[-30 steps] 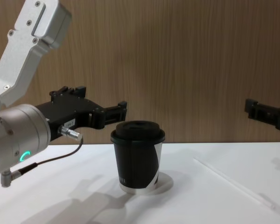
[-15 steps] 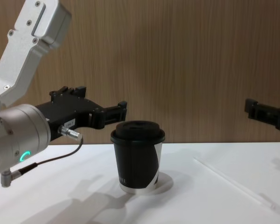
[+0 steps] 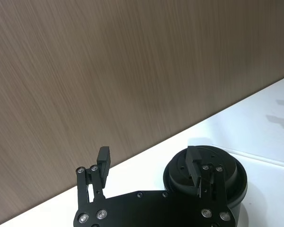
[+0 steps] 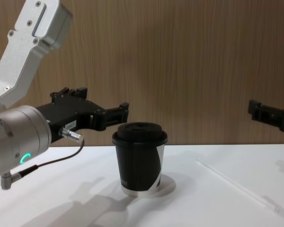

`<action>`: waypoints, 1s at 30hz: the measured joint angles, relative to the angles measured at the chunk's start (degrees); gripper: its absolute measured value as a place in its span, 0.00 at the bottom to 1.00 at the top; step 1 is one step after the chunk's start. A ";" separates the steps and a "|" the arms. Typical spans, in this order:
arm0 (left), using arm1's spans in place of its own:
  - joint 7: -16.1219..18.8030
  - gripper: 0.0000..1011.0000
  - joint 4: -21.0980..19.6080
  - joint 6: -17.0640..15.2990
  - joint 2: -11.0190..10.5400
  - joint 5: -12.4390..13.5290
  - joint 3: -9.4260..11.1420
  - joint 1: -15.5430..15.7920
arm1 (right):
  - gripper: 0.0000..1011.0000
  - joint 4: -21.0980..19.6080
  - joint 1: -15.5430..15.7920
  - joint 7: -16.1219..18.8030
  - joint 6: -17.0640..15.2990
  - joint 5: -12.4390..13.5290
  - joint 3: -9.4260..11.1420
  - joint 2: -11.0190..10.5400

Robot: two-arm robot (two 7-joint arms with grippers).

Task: Pick up the straw with one hand, pass it to the other hand, and insert it into the cup.

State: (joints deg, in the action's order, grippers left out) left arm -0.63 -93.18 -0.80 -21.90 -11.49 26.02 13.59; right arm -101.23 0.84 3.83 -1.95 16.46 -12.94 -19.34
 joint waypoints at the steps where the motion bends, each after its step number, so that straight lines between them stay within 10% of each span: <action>1: 0.00 0.99 0.00 0.00 0.00 0.00 0.00 0.00 | 0.99 0.00 0.00 0.00 0.00 0.00 0.00 0.00; 30: 0.00 0.99 0.00 0.00 0.00 0.00 0.00 0.00 | 0.99 0.00 0.00 0.00 0.00 0.01 0.00 0.00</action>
State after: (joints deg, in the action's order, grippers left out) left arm -0.63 -93.18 -0.80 -21.89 -11.48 26.02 13.59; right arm -101.23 0.84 3.83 -1.95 16.47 -12.94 -19.34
